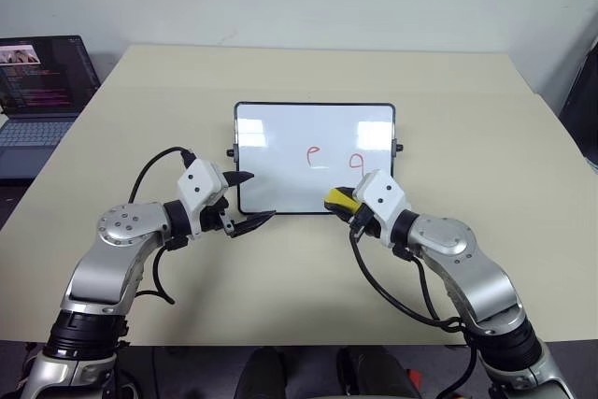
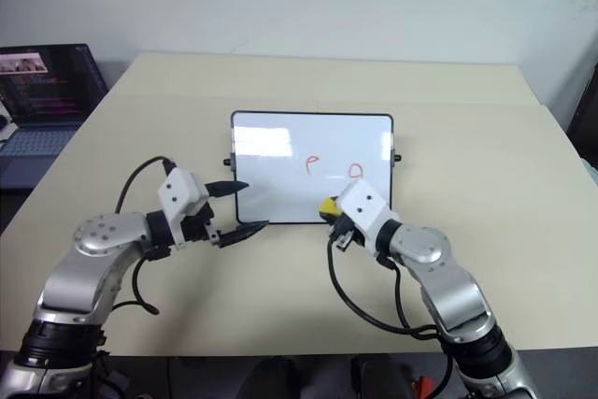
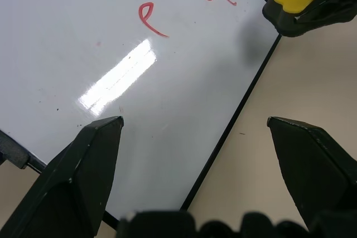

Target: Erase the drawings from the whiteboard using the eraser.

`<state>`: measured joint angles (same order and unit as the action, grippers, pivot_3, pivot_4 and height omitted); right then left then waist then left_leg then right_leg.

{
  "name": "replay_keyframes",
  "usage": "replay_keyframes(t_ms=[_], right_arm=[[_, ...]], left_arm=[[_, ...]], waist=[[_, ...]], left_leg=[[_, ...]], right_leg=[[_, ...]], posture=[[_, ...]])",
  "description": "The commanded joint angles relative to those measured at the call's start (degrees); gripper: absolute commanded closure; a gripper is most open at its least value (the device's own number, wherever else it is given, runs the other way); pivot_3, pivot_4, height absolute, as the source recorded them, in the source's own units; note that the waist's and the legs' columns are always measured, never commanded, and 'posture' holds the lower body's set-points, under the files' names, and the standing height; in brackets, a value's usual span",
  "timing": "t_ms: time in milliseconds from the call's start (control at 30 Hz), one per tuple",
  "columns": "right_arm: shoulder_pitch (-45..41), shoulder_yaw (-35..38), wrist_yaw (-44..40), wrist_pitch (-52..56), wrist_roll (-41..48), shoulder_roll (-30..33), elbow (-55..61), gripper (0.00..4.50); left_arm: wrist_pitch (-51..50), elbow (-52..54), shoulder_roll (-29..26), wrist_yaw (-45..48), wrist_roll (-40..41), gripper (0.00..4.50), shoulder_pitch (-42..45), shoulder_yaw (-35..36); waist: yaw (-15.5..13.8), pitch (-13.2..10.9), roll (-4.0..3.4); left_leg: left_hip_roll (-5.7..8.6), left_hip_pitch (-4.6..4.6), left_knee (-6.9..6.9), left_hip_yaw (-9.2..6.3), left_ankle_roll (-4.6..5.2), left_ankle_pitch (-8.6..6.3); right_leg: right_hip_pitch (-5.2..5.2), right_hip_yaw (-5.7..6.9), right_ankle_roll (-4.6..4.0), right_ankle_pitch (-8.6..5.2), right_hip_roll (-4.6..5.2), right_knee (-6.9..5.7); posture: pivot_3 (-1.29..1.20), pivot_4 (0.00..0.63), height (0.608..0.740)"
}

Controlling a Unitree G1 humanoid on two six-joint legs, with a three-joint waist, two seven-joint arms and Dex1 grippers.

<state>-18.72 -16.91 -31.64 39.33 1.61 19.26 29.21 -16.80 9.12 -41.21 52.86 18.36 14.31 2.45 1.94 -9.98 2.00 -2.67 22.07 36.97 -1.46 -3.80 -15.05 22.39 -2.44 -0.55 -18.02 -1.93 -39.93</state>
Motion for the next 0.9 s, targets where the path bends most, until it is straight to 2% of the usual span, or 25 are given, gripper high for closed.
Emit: replay_keyframes(t_ms=[33,433,900], right_arm=[[-1.5,1.4,1.0,-2.6,0.4,-0.3,1.8,3.5],[-5.6,0.1,1.1,-9.5,-1.0,-0.5,-4.5,3.5],[-17.3,-1.9,10.8,-22.3,-11.9,-6.5,-24.7,3.5]], left_arm=[[1.1,1.2,0.6,-1.8,0.0,0.0,0.2,1.7],[1.2,2.8,0.4,-4.6,0.1,0.0,-1.5,3.0],[1.4,1.3,0.3,-2.9,-0.3,0.0,0.9,2.0]], waist=[[0.0,0.0,0.0],[0.0,0.0,0.0],[0.0,0.0,0.0]], left_leg=[[0.0,0.0,0.0,0.0,0.0,0.0],[0.0,-0.01,0.01,0.0,0.0,0.0],[0.0,-0.01,0.01,0.02,0.0,0.0]], right_leg=[[0.0,0.0,0.0,0.0,0.0,0.0],[0.0,0.0,-0.01,0.0,0.0,-0.02],[0.0,-0.01,-0.02,0.02,0.02,-0.03]], posture=[[0.0,0.15,0.74],[0.0,0.15,0.74],[0.0,0.15,0.74]])
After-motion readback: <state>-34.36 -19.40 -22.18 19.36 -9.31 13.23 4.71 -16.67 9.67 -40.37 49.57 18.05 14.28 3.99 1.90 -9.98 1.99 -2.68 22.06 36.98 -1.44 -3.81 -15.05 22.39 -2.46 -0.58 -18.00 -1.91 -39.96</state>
